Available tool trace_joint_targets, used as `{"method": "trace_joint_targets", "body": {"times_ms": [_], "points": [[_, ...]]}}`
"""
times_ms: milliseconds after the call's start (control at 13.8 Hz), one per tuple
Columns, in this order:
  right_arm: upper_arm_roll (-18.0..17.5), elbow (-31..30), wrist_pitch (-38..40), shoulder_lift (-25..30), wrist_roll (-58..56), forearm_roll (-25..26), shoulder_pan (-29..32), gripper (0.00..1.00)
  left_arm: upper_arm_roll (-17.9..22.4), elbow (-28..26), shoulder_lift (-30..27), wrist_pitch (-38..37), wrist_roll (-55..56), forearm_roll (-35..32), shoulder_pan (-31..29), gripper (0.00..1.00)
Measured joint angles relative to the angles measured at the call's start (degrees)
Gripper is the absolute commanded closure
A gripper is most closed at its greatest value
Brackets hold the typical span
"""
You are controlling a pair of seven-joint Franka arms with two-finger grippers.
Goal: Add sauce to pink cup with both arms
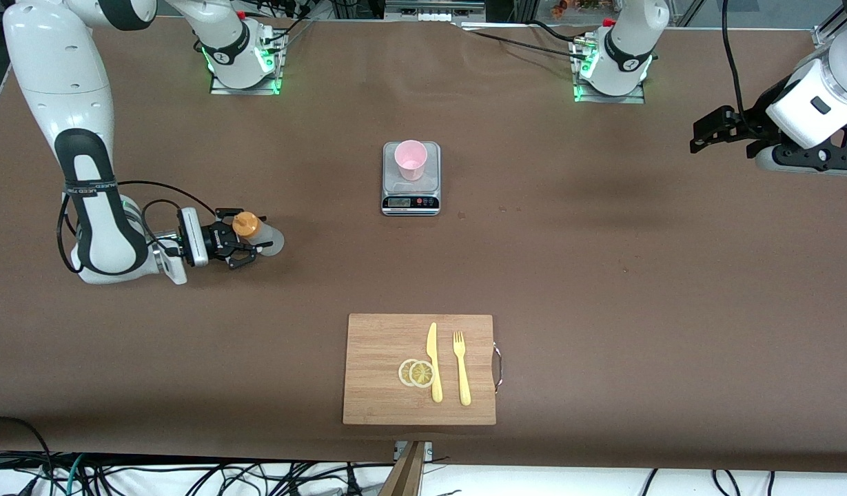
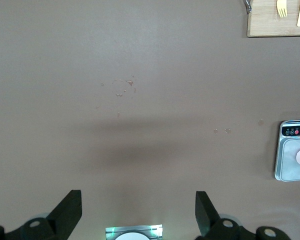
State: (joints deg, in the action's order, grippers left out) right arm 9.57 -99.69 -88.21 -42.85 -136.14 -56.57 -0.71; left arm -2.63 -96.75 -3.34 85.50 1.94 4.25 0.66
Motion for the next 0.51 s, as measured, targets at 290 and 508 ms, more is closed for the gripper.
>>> {"method": "trace_joint_targets", "body": {"times_ms": [290,508], "points": [[2.4,2.6,0.0,1.2,4.1,6.9,0.0,0.0,0.0,0.0,0.0,0.0,0.0,0.0,0.0,0.0],[2.9,3.8,-4.1,8.0,17.5,19.2,-0.2,0.0,0.0,0.0,0.0,0.0,0.0,0.0,0.0,0.0]]}}
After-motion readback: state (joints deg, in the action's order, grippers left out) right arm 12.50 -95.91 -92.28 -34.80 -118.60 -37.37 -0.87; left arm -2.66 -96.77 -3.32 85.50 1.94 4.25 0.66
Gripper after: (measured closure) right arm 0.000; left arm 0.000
